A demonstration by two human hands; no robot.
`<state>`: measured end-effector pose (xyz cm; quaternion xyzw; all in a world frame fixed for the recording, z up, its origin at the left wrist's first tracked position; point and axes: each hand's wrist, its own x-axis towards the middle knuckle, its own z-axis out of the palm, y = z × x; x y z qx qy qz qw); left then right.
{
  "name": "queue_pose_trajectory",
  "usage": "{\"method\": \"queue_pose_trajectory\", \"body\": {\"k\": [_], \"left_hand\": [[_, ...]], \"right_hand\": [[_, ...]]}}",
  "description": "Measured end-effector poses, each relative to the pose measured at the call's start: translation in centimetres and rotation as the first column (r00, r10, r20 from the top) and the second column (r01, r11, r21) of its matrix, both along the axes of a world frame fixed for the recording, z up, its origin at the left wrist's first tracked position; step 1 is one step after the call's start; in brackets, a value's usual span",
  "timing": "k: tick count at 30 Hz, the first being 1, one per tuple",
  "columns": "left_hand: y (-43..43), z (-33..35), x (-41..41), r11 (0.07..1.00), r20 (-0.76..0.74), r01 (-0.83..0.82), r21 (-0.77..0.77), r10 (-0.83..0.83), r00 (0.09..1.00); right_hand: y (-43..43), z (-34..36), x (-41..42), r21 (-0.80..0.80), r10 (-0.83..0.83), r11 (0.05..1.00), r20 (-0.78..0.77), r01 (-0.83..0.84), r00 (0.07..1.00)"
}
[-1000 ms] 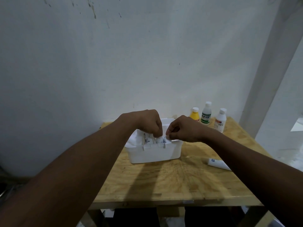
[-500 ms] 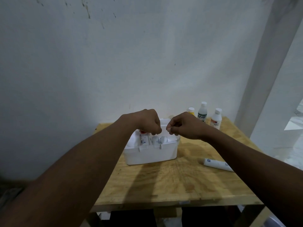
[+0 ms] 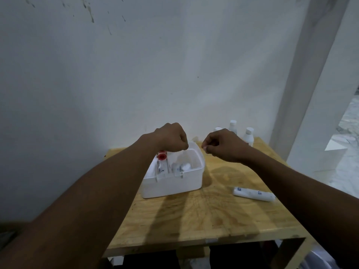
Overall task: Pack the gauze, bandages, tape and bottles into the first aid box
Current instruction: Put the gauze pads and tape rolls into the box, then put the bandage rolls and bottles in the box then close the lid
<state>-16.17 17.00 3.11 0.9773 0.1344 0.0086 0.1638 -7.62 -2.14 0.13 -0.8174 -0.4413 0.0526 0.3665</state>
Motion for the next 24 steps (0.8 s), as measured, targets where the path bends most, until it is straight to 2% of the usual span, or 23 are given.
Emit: {"method": "queue_pose_trajectory", "body": {"k": [5,9,14,17,21,24], "left_hand": [[-2.6,-0.5,3.3,1.0,0.105,0.019,0.022,-0.022,0.994],[-4.1,-1.8,6.2,0.999,0.105,0.034,0.04,-0.038,0.994],[-5.0,-3.1,9.1,0.999,0.113,0.04,0.036,-0.044,0.993],[-5.5,-3.8,10.6,0.997,0.105,0.081,0.015,-0.082,0.991],[-6.0,-4.6,12.4,0.994,0.062,0.102,0.049,-0.105,0.993],[-6.0,-4.7,13.1,0.994,0.129,0.059,0.097,-0.072,0.989]], "right_hand": [[-3.4,-0.8,2.3,-0.215,-0.033,0.977,-0.14,0.002,0.99],[-5.1,-1.8,3.1,-0.397,-0.042,0.916,-0.244,-0.06,0.969],[-5.9,-2.5,3.2,-0.705,-0.05,0.683,-0.306,-0.191,0.951],[-6.1,-3.6,3.2,-0.754,-0.032,0.637,-0.232,-0.159,0.972],[-6.0,-4.9,3.4,-0.73,-0.025,0.672,-0.19,-0.124,0.981],[-5.9,-5.0,3.8,-0.683,0.01,0.724,-0.13,-0.097,0.992]]}}
